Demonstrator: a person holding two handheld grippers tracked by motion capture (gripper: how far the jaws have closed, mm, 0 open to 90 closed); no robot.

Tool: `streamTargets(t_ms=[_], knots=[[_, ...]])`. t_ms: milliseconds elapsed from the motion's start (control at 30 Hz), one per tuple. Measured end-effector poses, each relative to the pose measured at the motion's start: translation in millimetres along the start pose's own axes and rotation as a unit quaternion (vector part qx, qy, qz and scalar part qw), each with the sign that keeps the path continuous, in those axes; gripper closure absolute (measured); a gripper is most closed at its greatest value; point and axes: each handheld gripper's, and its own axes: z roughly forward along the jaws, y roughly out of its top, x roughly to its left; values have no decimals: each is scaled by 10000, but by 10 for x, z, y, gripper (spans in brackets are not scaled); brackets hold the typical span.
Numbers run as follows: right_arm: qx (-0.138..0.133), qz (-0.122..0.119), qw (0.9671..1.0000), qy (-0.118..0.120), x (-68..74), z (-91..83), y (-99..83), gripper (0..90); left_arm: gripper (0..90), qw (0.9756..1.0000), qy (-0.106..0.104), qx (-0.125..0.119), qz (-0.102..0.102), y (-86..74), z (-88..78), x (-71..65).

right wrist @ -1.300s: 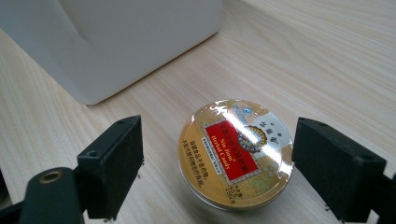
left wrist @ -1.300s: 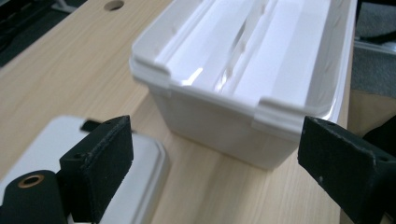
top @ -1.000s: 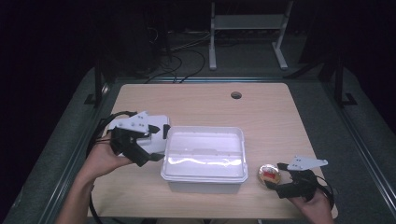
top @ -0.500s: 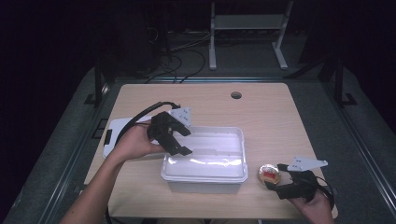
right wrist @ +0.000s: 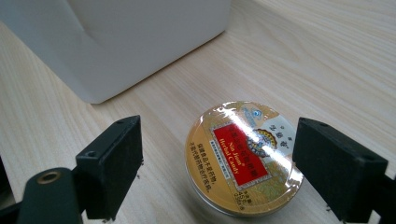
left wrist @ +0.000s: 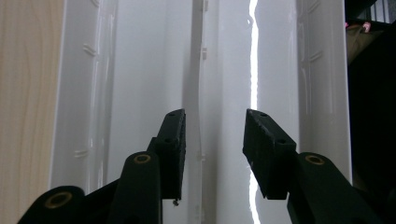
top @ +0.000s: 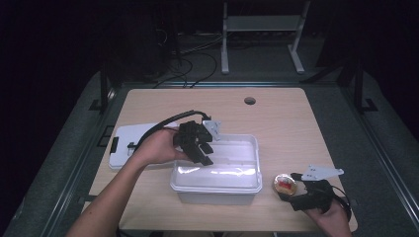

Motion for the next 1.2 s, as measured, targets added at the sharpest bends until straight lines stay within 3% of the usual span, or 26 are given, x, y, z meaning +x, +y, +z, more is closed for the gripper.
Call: streamTargets(t_ms=[200, 533, 833, 1200], knots=[[-64, -5, 10000, -6, -16, -24, 11, 156, 609, 9998, 75, 131, -85, 53, 43, 54], [-49, -65, 10000, -5, -20, 5, 50, 155, 738, 9989, -251, 326, -238, 112, 167, 146], [-59, -102, 9999, -9, -10, 5, 59, 155, 885, 9979, -306, 569, -101, 213, 216, 154], [-75, -113, 9999, -4, -15, 0, 64, 155, 895, 9974, -332, 637, -101, 233, 220, 165]])
